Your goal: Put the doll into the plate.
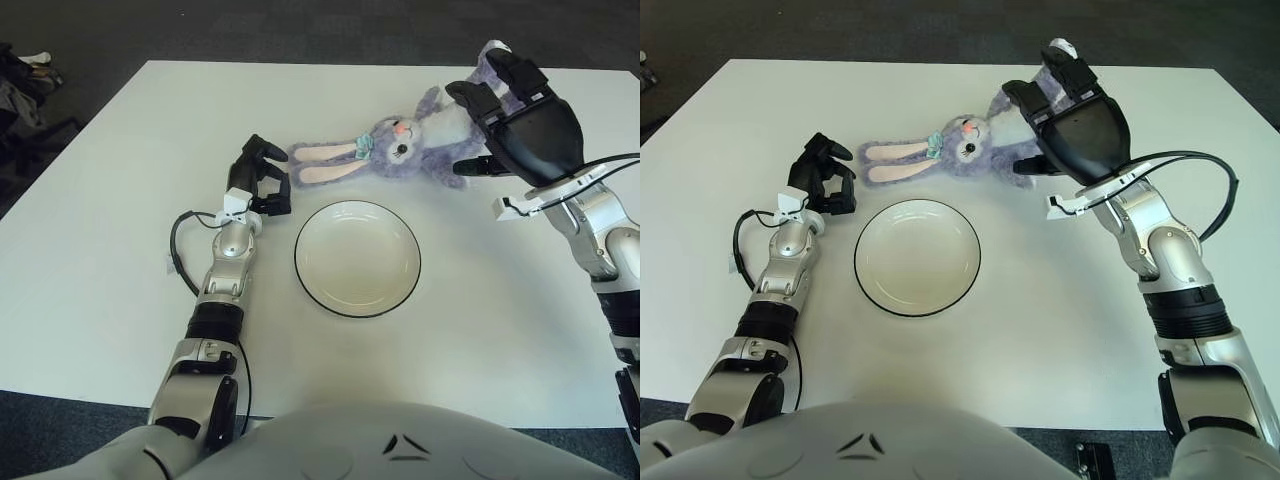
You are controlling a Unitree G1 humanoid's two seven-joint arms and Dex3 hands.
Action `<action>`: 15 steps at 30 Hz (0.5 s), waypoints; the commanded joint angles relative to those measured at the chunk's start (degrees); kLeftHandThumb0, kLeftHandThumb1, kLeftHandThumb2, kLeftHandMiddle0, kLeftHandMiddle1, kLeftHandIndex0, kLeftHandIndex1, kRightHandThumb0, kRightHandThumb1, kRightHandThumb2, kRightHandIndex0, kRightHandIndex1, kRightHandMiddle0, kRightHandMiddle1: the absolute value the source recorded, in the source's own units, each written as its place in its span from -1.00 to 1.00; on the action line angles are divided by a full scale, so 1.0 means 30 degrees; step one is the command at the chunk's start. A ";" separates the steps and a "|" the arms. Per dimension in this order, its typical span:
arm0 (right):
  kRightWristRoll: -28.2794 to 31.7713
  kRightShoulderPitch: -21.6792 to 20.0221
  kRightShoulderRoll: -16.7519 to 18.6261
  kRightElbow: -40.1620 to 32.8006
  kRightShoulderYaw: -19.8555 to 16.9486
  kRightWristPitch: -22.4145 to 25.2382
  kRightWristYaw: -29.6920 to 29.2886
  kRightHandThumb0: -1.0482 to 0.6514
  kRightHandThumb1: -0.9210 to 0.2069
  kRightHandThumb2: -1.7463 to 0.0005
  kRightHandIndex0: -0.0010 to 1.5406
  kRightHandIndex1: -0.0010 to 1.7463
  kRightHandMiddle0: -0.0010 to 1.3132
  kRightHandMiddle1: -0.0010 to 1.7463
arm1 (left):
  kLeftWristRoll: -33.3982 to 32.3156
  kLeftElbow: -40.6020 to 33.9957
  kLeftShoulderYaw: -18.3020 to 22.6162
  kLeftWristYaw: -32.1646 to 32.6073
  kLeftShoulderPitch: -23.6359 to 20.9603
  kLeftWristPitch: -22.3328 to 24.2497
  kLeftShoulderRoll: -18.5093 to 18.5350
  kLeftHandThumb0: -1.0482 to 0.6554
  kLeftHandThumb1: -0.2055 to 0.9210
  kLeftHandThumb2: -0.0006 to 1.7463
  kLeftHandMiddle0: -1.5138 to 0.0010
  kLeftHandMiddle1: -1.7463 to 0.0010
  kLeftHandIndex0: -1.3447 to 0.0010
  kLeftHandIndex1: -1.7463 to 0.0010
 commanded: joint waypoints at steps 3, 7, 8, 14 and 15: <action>0.0747 -0.0866 0.0112 0.0565 0.0579 -0.0141 0.1031 -0.83 -0.96 0.60 -0.85 -0.84 -1.00 -0.47 | -0.0038 0.1002 -0.0030 -0.0103 0.1046 -0.0338 -0.0107 0.22 -0.10 0.54 0.32 -1.00 0.26 -1.00; 0.1236 -0.1306 0.0160 0.0816 0.0824 -0.0044 0.2096 -0.82 -0.99 0.59 -0.87 -0.86 -1.00 -0.50 | -0.0077 0.1110 -0.0032 -0.0152 0.1014 -0.0415 -0.0092 0.22 -0.10 0.54 0.32 -1.00 0.26 -1.00; 0.1329 -0.1457 0.0193 0.0929 0.0904 -0.0014 0.2317 -0.82 -0.99 0.59 -0.87 -0.86 -1.00 -0.50 | -0.0087 0.1137 -0.0030 -0.0158 0.1002 -0.0437 -0.0091 0.22 -0.10 0.54 0.32 -1.00 0.26 -1.00; 0.1293 -0.2133 0.0370 0.1560 0.1271 0.0125 0.2758 -0.80 -0.98 0.60 -0.89 -0.88 -1.00 -0.53 | 0.0049 0.1126 -0.0084 0.0026 0.1008 -0.0547 -0.0163 0.22 -0.10 0.54 0.32 -1.00 0.26 -1.00; 0.1245 -0.2235 0.0405 0.1672 0.1331 0.0151 0.2777 -0.80 -0.99 0.59 -0.89 -0.89 -1.00 -0.55 | 0.0083 0.1109 -0.0095 0.0063 0.1019 -0.0552 -0.0174 0.22 -0.10 0.54 0.32 -1.00 0.26 -1.00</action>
